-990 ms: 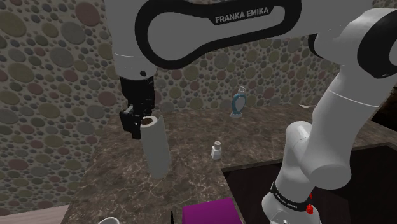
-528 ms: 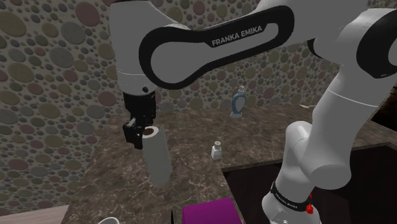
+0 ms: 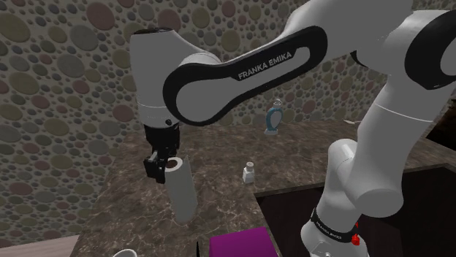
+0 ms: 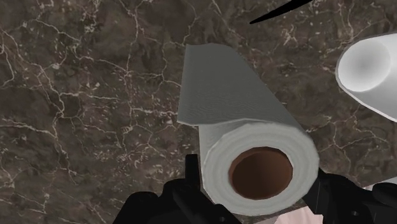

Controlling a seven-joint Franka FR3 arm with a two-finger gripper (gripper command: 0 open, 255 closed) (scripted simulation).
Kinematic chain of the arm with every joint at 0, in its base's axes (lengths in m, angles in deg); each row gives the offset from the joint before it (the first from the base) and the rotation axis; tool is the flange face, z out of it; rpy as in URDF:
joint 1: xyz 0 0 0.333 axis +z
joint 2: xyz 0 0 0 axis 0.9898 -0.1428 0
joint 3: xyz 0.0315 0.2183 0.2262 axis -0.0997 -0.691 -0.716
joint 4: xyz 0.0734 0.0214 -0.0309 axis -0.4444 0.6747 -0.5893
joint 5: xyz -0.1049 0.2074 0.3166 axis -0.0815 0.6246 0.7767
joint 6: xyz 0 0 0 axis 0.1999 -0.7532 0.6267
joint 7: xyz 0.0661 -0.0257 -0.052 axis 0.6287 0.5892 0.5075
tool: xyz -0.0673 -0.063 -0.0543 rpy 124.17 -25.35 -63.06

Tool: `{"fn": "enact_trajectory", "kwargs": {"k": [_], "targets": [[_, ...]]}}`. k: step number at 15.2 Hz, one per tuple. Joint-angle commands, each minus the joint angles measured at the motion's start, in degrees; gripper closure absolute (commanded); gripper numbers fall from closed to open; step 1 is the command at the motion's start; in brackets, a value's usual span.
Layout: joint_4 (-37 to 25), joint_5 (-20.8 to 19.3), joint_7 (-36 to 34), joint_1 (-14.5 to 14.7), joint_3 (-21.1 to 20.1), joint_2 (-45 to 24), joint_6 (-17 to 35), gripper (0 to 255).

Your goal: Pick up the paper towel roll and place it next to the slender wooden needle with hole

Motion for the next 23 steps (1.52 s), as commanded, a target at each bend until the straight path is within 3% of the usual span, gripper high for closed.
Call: {"fn": "enact_trajectory", "kwargs": {"k": [1,9,16,17,23], "targets": [[1.2,-0.1,-0.2,0.0,-0.1,-0.4,1.6,255],[5.1,-0.9,-1.0,0.0,-0.2,-2.5,7.6,255],[5.1,-0.9,-1.0,0.0,-0.2,-2.5,7.6,255],[5.1,-0.9,-1.0,0.0,-0.2,-2.5,7.6,0],[4.1,-0.6,-0.8,0.1,-0.2,-1.7,5.7,0]]}}
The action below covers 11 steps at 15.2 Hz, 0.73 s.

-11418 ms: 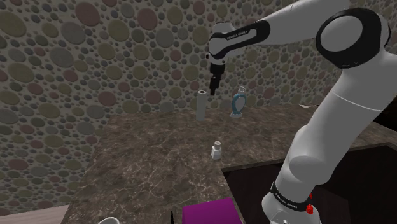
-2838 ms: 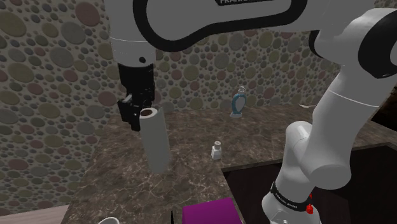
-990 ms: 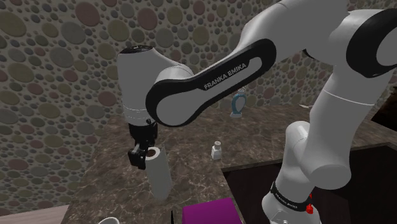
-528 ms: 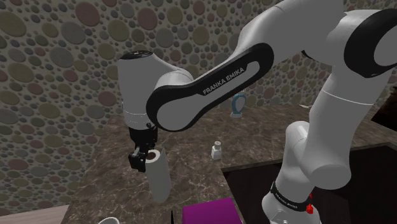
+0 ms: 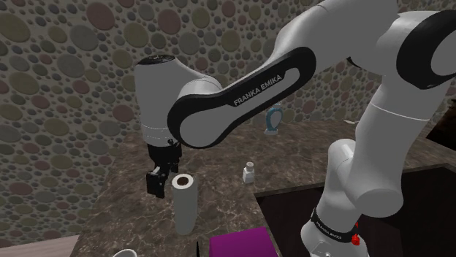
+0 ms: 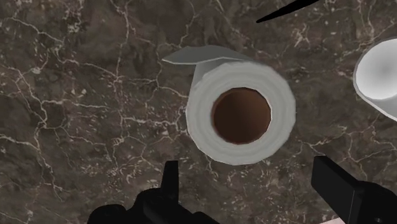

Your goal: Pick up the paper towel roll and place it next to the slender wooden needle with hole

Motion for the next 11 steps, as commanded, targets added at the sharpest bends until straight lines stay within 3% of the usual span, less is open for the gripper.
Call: {"fn": "enact_trajectory", "kwargs": {"k": [1,3,11], "targets": [[-1.6,0.4,0.3,0.1,0.0,1.3,-2.9,0],[-3.8,0.8,0.6,0.1,0.0,2.6,-6.3,0],[-3.8,0.8,0.6,0.1,0.0,2.6,-6.3,0]]}}
